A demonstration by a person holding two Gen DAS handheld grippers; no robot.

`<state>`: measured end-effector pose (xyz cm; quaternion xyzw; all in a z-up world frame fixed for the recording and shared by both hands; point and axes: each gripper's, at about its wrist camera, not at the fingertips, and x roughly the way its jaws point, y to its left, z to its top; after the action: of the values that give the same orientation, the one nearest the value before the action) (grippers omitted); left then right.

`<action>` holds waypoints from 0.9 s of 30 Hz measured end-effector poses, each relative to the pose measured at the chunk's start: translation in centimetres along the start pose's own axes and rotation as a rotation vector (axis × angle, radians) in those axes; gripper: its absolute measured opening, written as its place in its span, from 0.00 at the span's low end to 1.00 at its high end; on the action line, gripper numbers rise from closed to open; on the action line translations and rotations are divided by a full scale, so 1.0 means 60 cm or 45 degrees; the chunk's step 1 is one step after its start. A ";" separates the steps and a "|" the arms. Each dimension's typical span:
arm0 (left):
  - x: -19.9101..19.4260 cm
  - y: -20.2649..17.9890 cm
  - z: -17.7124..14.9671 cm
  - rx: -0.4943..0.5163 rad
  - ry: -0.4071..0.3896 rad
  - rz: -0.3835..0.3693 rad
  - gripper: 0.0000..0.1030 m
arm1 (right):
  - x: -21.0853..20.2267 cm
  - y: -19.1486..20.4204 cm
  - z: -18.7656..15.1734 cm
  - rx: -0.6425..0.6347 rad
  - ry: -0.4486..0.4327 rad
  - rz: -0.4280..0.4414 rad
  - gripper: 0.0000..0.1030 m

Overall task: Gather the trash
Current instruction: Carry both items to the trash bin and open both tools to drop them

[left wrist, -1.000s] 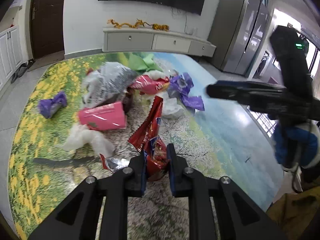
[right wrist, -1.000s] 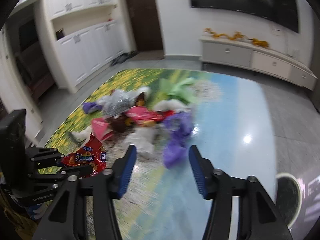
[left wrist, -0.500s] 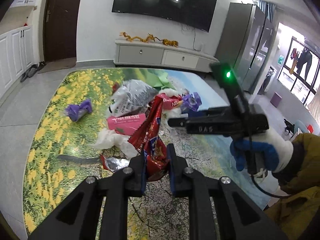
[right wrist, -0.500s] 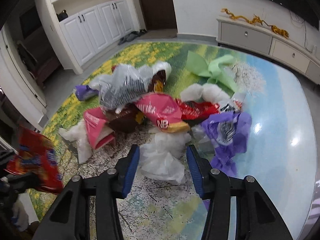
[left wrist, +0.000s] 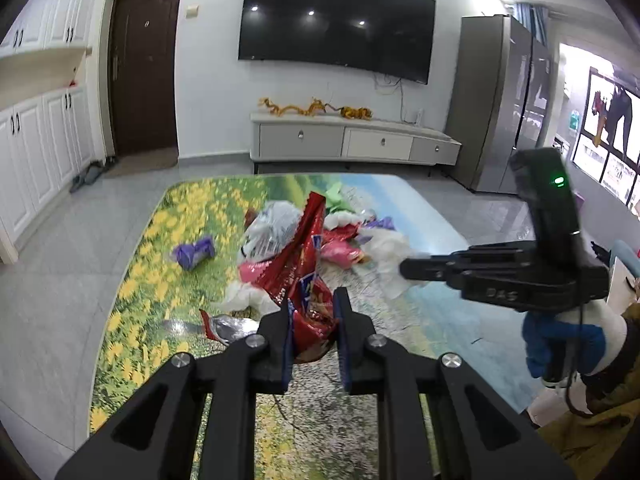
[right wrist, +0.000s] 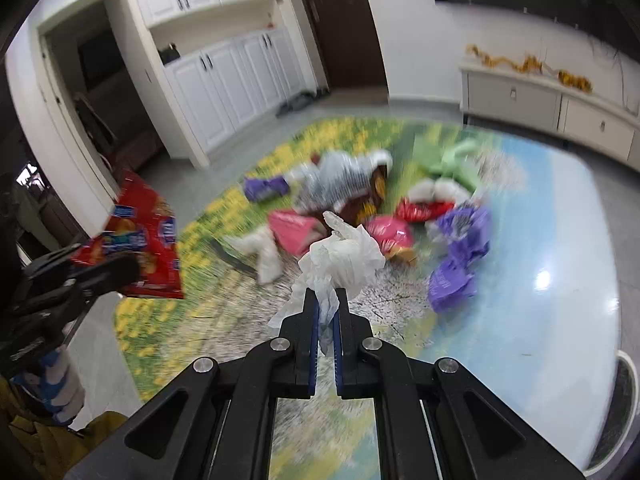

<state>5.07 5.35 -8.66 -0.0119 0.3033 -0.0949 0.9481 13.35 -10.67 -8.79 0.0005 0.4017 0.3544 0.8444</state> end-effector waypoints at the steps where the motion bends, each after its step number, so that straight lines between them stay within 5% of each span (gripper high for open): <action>1: -0.007 -0.009 0.004 0.013 -0.009 -0.003 0.16 | -0.023 0.001 0.000 0.003 -0.041 -0.004 0.06; 8: -0.023 -0.096 0.060 0.136 -0.055 -0.069 0.16 | -0.181 -0.051 -0.012 0.062 -0.270 -0.113 0.06; 15: 0.052 -0.249 0.131 0.307 0.015 -0.223 0.16 | -0.325 -0.194 -0.061 0.247 -0.390 -0.360 0.06; 20: 0.141 -0.386 0.172 0.428 0.085 -0.356 0.16 | -0.364 -0.315 -0.104 0.412 -0.352 -0.530 0.07; 27: 0.299 -0.549 0.188 0.511 0.259 -0.504 0.18 | -0.326 -0.465 -0.171 0.632 -0.235 -0.596 0.07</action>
<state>20.22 -30.72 -7.06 0.1264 0.3637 -0.3368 0.8593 14.77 -46.20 -10.44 0.1458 0.3868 0.0413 0.9096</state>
